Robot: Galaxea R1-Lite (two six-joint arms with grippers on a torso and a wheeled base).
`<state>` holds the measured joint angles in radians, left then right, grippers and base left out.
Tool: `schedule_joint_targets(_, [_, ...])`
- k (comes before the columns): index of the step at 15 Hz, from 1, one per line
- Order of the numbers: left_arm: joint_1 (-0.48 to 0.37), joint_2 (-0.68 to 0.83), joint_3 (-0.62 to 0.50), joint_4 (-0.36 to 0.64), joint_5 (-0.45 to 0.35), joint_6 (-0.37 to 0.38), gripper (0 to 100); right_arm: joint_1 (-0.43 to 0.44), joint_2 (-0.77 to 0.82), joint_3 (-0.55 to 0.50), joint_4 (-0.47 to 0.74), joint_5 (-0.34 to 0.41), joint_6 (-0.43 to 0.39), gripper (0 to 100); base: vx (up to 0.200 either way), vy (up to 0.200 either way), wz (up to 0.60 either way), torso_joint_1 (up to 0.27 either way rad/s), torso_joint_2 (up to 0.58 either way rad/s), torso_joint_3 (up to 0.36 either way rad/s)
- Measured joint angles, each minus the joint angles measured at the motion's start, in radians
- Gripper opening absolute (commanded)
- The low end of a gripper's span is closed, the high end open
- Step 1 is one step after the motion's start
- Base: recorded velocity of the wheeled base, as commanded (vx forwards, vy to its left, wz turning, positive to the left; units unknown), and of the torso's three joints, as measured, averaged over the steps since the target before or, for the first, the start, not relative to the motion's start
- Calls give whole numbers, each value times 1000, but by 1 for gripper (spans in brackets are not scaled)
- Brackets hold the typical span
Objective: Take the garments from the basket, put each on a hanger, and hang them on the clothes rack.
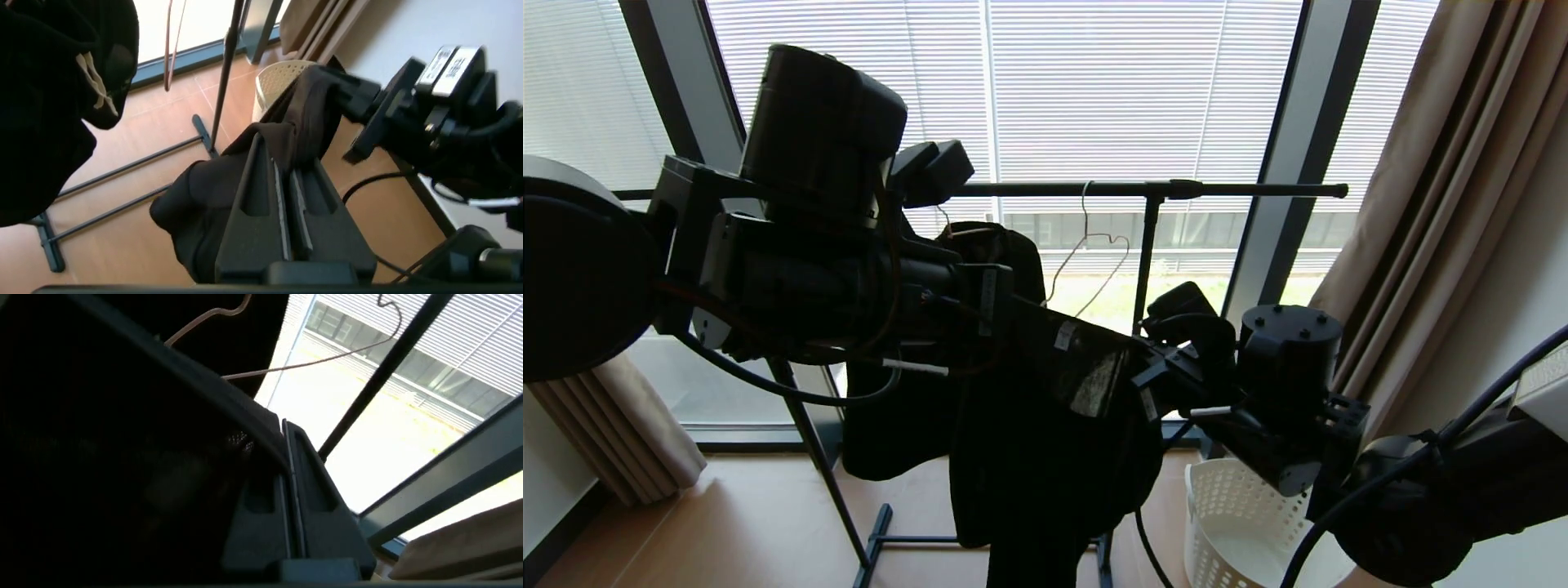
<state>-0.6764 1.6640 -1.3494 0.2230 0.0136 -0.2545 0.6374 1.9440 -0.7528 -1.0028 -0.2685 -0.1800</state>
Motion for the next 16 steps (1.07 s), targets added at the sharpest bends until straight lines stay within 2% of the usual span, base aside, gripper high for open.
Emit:
schedule_joint_targets(1, [0,1,16,-1,-1,6,0,-24,-11,-11,1,0,0,0,0,0,0,0,0,0])
schedule_joint_targets(2, [0,4,35,0,-2,21,100,-48,-24,-24,1,0,0,0,0,0,0,0,0,0])
schedule_joint_targets(8, [-5,33,75,-5,-2,80,100,-105,-66,-68,1,-9,0,0,0,0,0,0,0,0])
schedule_joint_targets(11, [9,77,34,-9,0,94,100,-110,-94,-63,1,-10,-1,0,0,0,0,0,0,0])
schedule_joint_targets(13, [44,157,-63,-9,1,115,100,-106,-132,-45,2,-9,-17,0,0,0,0,0,0,0])
schedule_joint_targets(16, [98,316,-281,-10,1,170,100,-77,-199,-4,0,-9,-50,0,0,0,0,0,0,0])
